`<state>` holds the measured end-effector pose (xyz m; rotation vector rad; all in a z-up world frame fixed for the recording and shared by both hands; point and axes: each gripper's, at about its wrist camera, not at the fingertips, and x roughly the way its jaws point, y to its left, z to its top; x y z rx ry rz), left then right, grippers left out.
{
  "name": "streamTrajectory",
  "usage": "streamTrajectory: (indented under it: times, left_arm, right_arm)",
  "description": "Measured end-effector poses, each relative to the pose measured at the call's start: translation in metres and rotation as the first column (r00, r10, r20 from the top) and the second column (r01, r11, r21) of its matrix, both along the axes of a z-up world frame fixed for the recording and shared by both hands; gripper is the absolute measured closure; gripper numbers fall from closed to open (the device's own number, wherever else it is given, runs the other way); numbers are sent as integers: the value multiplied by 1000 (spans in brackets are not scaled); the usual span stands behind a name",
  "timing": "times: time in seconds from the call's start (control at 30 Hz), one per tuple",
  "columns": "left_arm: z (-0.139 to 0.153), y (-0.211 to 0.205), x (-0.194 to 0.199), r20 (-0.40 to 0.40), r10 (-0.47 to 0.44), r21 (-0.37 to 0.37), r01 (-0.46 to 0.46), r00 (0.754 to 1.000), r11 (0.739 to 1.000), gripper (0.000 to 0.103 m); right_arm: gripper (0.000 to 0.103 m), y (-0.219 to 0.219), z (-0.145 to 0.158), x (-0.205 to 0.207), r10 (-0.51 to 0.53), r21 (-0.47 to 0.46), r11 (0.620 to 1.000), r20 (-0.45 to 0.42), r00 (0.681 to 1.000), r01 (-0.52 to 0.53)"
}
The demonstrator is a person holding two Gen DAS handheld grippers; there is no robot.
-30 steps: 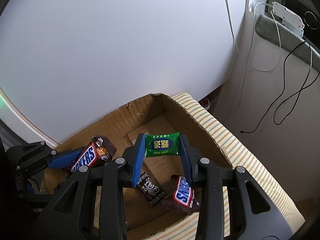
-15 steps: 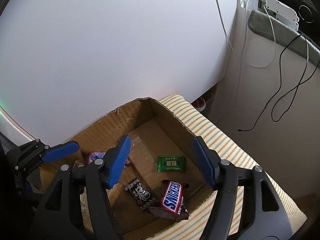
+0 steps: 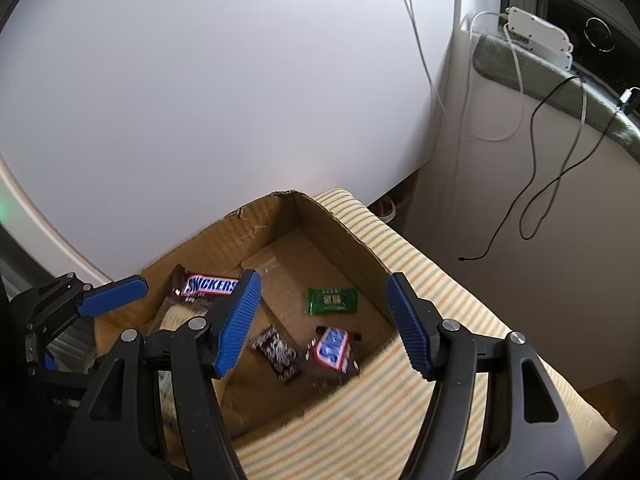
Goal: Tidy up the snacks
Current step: 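Carry both candies into the box and open both grippers, then move both grippers back over the remaining snacks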
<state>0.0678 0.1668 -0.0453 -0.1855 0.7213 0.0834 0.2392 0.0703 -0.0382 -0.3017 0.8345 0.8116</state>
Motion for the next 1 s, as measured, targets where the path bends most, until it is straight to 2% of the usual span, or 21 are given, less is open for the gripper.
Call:
streamTrajectory:
  times: [0.23,0.53,0.83,1.0]
  left_arm:
    - [9,-25,-17,29,-53,-19,53,998,998,54]
    - [9,-67,-30,38,-143,-55,145,989,988,54]
    - [-7,-119,-39,-3,-266,-91,264,964,960,54]
    - [-19,-146,-42,-34,-332,-111,326,943,939,55]
  right_arm:
    - [35,-41,17,-29,-24,7,1000,36,999,24]
    - [35,-125,28,-66,-102,0,995,75,992,102]
    - [35,-212,9,-90,-199,9,980,31,979,199]
    - [35,-247,-13,-104,-237,-33,971,20,971,237]
